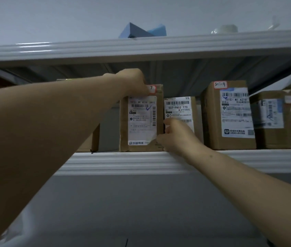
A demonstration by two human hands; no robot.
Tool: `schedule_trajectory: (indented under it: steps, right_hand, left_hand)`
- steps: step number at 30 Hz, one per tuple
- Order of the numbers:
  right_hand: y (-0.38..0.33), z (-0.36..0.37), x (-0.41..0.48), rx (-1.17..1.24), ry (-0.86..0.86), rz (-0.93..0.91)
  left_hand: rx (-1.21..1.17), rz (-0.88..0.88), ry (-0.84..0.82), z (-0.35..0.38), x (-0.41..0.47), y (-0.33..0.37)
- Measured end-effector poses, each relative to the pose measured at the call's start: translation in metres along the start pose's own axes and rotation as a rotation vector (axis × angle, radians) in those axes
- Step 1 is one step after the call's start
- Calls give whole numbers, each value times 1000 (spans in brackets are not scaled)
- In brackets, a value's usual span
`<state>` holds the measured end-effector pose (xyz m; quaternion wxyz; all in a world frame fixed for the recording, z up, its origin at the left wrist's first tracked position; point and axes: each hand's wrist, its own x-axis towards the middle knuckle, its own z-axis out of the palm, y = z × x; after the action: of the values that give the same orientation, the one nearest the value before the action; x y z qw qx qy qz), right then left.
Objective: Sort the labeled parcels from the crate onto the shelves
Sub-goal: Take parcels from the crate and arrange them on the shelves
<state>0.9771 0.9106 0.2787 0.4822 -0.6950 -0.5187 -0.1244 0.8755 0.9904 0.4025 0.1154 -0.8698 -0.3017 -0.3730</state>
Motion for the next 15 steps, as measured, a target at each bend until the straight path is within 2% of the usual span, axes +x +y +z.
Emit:
schedule_trajectory:
  steps: [6, 15]
  right_hand:
    - [-12, 12, 5, 85, 16, 41]
    - [-26, 18, 12, 31, 43, 74]
  left_hand:
    - [12, 1, 5, 2, 4, -15]
    - [-88, 12, -2, -5, 0, -41]
